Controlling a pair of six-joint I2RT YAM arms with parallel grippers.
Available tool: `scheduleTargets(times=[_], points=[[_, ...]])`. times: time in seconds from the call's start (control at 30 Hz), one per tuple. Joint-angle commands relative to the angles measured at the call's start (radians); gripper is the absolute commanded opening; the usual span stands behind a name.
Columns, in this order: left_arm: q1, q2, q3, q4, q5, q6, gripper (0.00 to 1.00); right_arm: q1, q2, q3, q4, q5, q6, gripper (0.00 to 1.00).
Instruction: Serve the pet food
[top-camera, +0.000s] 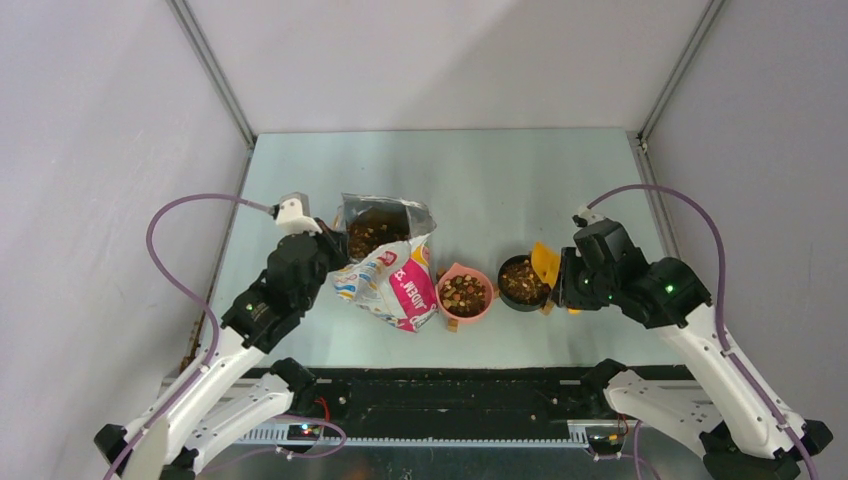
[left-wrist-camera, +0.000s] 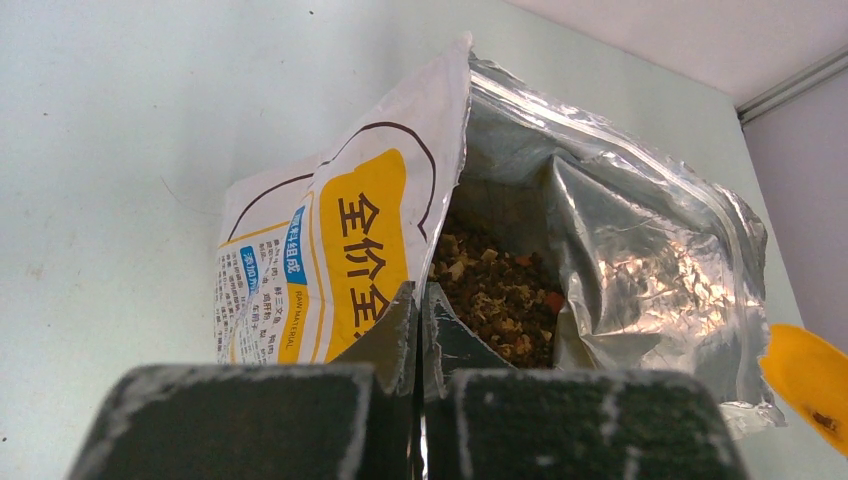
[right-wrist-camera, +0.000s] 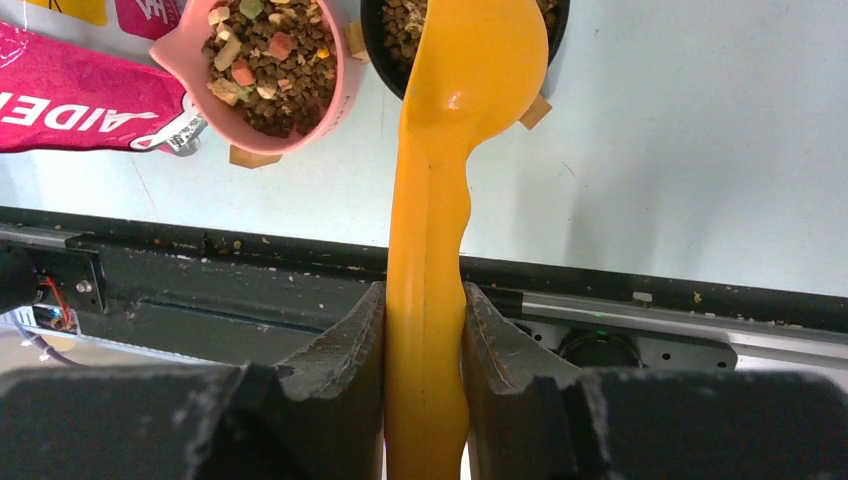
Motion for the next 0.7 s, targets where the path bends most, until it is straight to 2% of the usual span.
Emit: scheduleTargets(times=[0.0, 0.13, 0.23, 0.33, 0.43, 0.57, 0.67], points=[[0.002, -0.004, 0.006, -0.036, -0.018, 0.016, 0.00, -0.015, 0.011, -0.005, 0.038, -0.002, 0.036, 0.00], [0.002, -0.020, 0.004, -0.037, -0.017, -0.001, 0.00, -0.091, -0.053, -0.041, 0.164, -0.040, 0.071, 0.00], [0.002, -0.031, 0.001, -0.050, -0.024, -0.014, 0.00, -0.189, -0.126, -0.130, 0.341, -0.172, 0.098, 0.00], [0.002, -0.044, -0.004, -0.073, -0.029, -0.035, 0.00, -0.347, -0.200, -0.215, 0.475, -0.325, 0.156, 0.00], [0.002, -0.055, -0.012, -0.082, -0.031, -0.056, 0.00, -0.483, -0.243, -0.333, 0.624, -0.383, 0.216, 0.00], [0.001, -0.059, -0.004, -0.120, -0.031, -0.075, 0.00, -0.671, -0.245, -0.462, 0.763, -0.460, 0.298, 0.00], [0.002, -0.067, -0.006, -0.139, -0.037, -0.089, 0.00, -0.821, -0.216, -0.551, 0.883, -0.639, 0.341, 0.00]])
